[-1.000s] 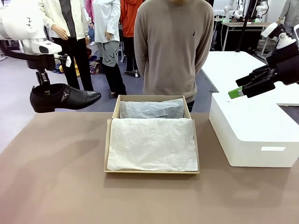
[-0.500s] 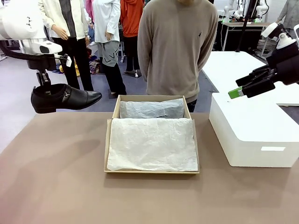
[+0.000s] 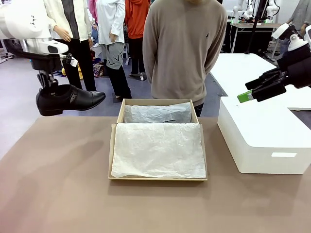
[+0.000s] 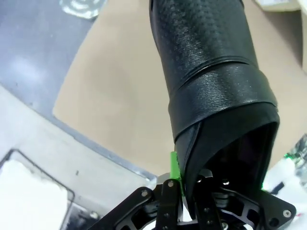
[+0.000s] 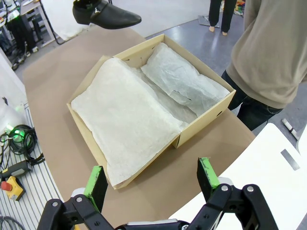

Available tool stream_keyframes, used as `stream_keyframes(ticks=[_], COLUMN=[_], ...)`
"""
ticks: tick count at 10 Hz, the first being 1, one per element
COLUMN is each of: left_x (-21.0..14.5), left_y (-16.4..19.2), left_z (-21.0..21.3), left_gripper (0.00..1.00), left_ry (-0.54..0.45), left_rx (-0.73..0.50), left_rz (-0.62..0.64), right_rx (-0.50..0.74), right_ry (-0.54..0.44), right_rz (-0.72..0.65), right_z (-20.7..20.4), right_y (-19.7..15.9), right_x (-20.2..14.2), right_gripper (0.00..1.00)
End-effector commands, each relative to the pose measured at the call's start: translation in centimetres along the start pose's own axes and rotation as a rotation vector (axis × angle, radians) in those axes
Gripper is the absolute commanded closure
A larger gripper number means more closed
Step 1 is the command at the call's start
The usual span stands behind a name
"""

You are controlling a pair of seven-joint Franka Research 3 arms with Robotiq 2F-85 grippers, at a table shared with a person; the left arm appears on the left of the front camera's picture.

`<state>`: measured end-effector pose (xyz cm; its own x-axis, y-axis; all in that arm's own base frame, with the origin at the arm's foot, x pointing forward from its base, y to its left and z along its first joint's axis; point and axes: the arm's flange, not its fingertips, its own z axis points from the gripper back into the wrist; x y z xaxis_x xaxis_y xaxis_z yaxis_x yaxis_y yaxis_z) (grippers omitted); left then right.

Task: Pack the shoes into the box.
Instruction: Place the other shoe of the Shoes into the Shoes Box.

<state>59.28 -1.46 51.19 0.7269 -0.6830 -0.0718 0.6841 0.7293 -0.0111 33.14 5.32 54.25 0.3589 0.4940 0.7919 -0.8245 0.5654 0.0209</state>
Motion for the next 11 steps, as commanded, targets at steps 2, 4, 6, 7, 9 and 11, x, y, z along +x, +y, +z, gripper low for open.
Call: stream_keyframes(ticks=[2, 4, 6, 7, 9, 11], left_x=[1.9, 3.9, 6.2, 6.8, 7.7, 7.8], left_y=[-2.2, -4.0, -6.3, -7.2, -8.4, -8.5], left_z=[3.0, 3.9, 4.6, 4.8, 4.8, 4.5], left_gripper=[1.0, 1.0, 1.0, 1.0, 1.0, 1.0], left_ry=[0.084, 0.08, -0.008, -0.021, -0.017, -0.003], left_rx=[-0.012, -0.062, -0.122, -0.132, -0.135, -0.132], left_rz=[0.326, 0.511, 0.576, 0.599, 0.64, 0.607], right_rx=[0.012, 0.012, 0.012, 0.012, 0.012, 0.012], right_ry=[-0.015, -0.015, -0.015, -0.015, -0.015, -0.015], right_rz=[0.013, 0.013, 0.013, 0.013, 0.013, 0.013], right_z=[-0.2, -0.2, -0.2, -0.2, -0.2, -0.2], right_y=[-0.2, -0.2, -0.2, -0.2, -0.2, -0.2], right_x=[0.0, 0.0, 0.0, 0.0, 0.0, 0.0], right_gripper=[0.0, 0.0, 0.0, 0.0, 0.0, 0.0])
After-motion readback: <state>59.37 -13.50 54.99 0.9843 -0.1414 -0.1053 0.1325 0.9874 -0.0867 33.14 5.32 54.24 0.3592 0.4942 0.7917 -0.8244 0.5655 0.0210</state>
